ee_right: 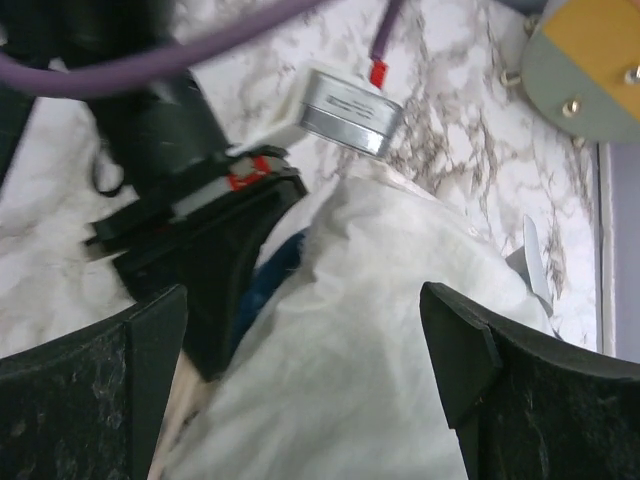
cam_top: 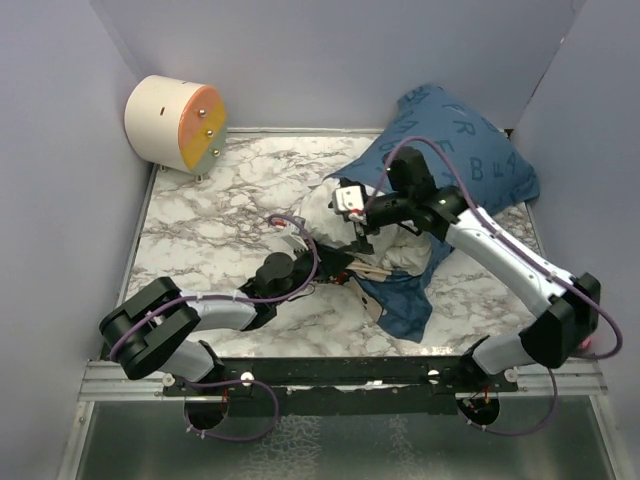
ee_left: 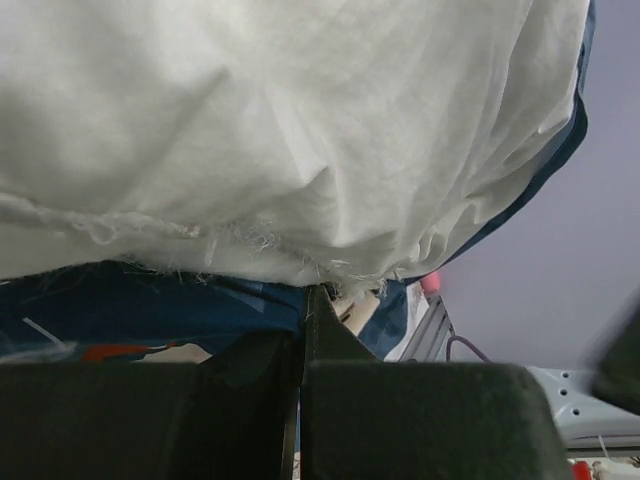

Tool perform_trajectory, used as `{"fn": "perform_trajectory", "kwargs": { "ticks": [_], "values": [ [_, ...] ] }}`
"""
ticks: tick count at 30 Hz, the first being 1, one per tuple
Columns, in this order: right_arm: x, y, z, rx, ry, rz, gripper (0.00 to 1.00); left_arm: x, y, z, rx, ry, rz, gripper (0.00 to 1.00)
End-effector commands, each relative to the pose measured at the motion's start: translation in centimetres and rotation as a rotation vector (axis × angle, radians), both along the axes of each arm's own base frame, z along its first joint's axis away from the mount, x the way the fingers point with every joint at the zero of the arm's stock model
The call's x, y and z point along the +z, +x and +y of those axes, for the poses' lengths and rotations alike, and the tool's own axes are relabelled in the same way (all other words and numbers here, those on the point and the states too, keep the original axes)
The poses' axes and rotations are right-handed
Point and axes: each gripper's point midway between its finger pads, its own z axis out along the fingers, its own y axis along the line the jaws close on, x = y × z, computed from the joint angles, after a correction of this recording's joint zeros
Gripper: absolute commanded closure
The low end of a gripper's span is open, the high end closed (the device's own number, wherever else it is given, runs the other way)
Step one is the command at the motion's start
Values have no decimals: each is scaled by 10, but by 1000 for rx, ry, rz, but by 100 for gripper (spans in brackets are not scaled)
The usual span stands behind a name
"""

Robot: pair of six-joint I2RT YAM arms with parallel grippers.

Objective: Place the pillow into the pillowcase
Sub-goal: Stuff the pillow into the pillowcase.

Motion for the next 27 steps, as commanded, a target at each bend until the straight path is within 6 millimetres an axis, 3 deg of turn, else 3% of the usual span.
{"fn": "perform_trajectory", "kwargs": {
  "ticks": [1, 5, 6, 8, 11, 15, 17, 20, 24, 27],
  "values": [
    [-23, 73, 20, -248, -60, -104, 4, 17, -8, -5, -30, -49, -59, 100],
    [-73, 105, 0, -432, -203, -89, 20, 15, -11, 4, -10, -37, -53, 100],
    [-84, 107, -8, -475, -242, -80, 30, 14, -11, 8, 2, -29, -52, 100],
    [-103, 110, -32, -566, -306, -88, 61, 13, -11, 19, 41, -14, -51, 100],
    [-121, 117, -84, -706, -366, -172, 85, 19, -9, 43, 121, 8, -69, 100],
    [-148, 121, -158, -814, -515, -188, 96, 41, -10, 65, 162, 86, -134, 100],
    [-169, 111, -178, -792, -590, -170, 97, 59, -10, 74, 177, 107, -186, 100],
    [-207, 76, -174, -644, -648, -63, 97, 80, -12, 81, 184, 105, -236, 100],
    [-248, 32, -139, -458, -662, 81, 97, 99, -20, 68, 106, 64, -278, 100],
    [-265, 15, -112, -377, -680, 139, 96, 111, -25, 54, 37, 24, -308, 100]
  ]
}}
